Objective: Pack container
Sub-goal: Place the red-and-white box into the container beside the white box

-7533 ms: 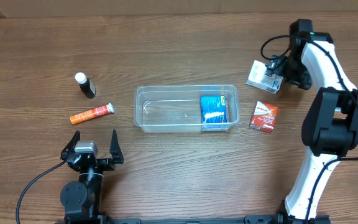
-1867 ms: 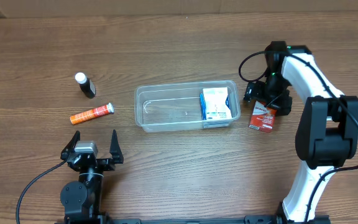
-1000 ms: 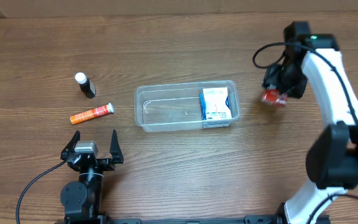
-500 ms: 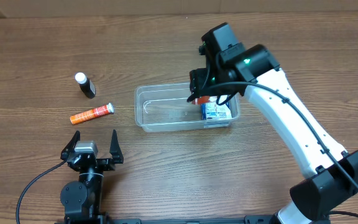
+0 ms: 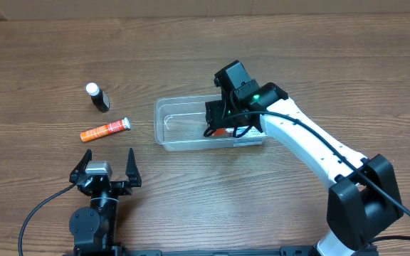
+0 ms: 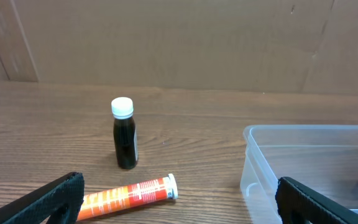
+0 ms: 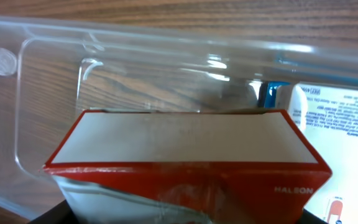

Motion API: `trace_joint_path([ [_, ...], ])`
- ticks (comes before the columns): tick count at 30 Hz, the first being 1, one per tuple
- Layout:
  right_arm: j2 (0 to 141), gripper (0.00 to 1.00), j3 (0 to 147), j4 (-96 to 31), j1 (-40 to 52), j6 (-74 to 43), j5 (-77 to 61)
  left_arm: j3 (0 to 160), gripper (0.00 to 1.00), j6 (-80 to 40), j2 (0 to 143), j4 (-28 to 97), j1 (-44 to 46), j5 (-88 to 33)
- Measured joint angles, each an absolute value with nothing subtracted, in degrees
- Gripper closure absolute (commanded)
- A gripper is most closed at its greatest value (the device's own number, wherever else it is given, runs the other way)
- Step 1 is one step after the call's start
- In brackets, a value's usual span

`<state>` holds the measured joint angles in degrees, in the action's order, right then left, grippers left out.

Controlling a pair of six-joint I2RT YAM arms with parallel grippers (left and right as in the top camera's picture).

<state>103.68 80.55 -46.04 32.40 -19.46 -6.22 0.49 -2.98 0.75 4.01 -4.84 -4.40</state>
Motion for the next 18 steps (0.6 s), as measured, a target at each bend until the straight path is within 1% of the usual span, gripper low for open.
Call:
trace_joint_path([
  [5,104.57,0.34,80.07,-42.44,32.40,-19.46,-6.22,0.49,0.00,-2.98,0.75,4.01,-4.84,-4.40],
  [18,109.86,0.34,80.03,-42.09,32.40,-19.40,-6.20,0.49,0.00,-2.98,0.75,4.01,-4.84,-4.43],
])
